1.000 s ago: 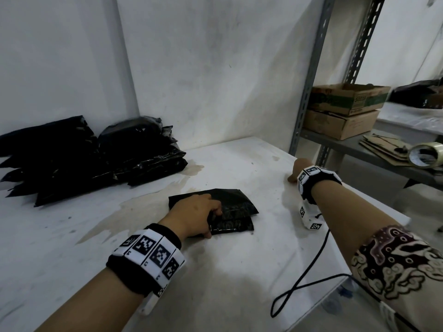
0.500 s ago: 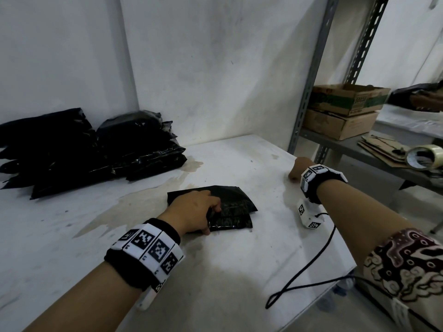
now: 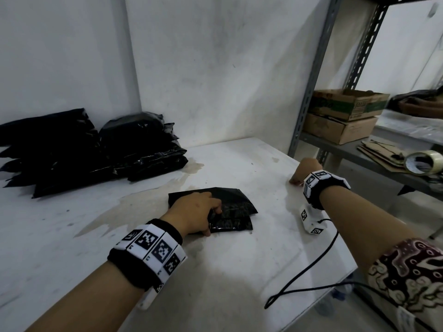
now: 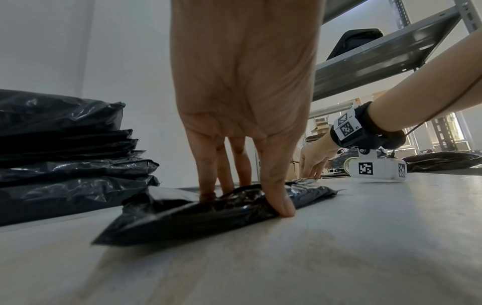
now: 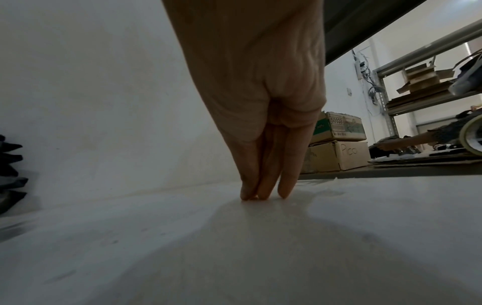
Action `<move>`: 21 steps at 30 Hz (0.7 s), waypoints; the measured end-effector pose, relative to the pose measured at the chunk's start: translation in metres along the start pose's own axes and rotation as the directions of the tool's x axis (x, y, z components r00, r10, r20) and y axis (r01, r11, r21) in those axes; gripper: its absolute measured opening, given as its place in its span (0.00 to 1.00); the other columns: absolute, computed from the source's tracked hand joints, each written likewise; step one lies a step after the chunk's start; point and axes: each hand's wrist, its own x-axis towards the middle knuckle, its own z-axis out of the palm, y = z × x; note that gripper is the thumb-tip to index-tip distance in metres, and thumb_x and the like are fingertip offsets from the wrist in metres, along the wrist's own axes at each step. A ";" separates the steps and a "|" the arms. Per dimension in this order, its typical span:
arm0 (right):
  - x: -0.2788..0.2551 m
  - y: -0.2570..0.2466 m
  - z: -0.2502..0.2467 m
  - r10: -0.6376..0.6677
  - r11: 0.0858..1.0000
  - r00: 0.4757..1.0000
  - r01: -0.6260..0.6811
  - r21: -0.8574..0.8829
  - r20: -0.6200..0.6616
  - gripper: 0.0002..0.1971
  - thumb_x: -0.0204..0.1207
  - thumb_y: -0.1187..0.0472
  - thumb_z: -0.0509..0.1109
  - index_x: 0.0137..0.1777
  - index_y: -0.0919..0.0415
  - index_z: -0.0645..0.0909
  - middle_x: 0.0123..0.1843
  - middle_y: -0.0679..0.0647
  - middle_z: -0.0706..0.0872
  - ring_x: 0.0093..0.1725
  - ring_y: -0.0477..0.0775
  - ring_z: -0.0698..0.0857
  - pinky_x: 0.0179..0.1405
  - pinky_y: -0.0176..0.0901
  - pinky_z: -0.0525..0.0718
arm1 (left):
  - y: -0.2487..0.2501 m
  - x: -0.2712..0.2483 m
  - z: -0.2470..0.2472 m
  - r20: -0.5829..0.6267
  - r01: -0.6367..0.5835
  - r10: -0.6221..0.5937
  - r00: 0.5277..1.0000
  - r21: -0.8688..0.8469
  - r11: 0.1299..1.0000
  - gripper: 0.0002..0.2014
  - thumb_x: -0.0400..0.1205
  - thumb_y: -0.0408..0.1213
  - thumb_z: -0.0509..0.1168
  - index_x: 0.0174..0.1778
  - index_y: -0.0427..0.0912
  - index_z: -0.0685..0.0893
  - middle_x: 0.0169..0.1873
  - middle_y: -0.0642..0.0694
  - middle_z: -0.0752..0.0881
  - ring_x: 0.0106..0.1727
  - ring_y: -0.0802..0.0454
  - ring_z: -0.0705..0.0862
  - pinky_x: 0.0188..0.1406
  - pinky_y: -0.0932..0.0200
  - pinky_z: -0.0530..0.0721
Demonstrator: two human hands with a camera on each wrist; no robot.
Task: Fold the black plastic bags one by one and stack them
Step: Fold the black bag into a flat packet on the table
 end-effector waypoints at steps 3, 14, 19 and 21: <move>0.005 0.010 0.008 -0.046 0.994 0.999 0.044 0.102 0.021 0.24 0.71 0.62 0.78 0.65 0.71 0.80 0.65 0.68 0.82 0.65 0.67 0.81 0.57 0.50 0.80 | 0.000 0.000 0.000 0.004 0.005 -0.005 1.000 -0.001 1.000 0.26 0.70 0.41 0.78 0.63 0.52 0.78 0.56 0.52 0.77 0.59 0.50 0.78 0.48 0.58 0.76; 0.005 0.007 0.011 -0.116 0.993 0.991 0.118 -0.029 0.065 0.22 0.76 0.62 0.74 0.65 0.74 0.78 0.65 0.70 0.82 0.65 0.69 0.81 0.58 0.51 0.78 | 0.001 0.000 -0.001 0.011 0.007 -0.007 1.000 0.006 1.000 0.25 0.70 0.41 0.78 0.63 0.52 0.78 0.56 0.52 0.76 0.59 0.51 0.77 0.48 0.56 0.77; 0.001 0.002 0.012 -0.169 0.978 0.983 0.176 -0.115 0.071 0.20 0.77 0.61 0.72 0.65 0.73 0.79 0.65 0.69 0.82 0.65 0.68 0.81 0.57 0.51 0.78 | 0.000 0.000 0.000 0.005 0.001 -0.001 1.000 0.002 1.000 0.25 0.70 0.42 0.78 0.63 0.52 0.78 0.56 0.52 0.76 0.59 0.51 0.77 0.46 0.59 0.75; -0.002 0.001 0.009 -0.156 0.978 0.985 0.165 -0.126 0.079 0.21 0.78 0.60 0.71 0.66 0.73 0.78 0.65 0.68 0.82 0.65 0.67 0.81 0.57 0.49 0.77 | 0.000 0.000 0.000 0.003 0.000 0.000 1.000 0.001 1.000 0.25 0.70 0.42 0.78 0.62 0.52 0.78 0.55 0.53 0.76 0.58 0.51 0.77 0.45 0.59 0.74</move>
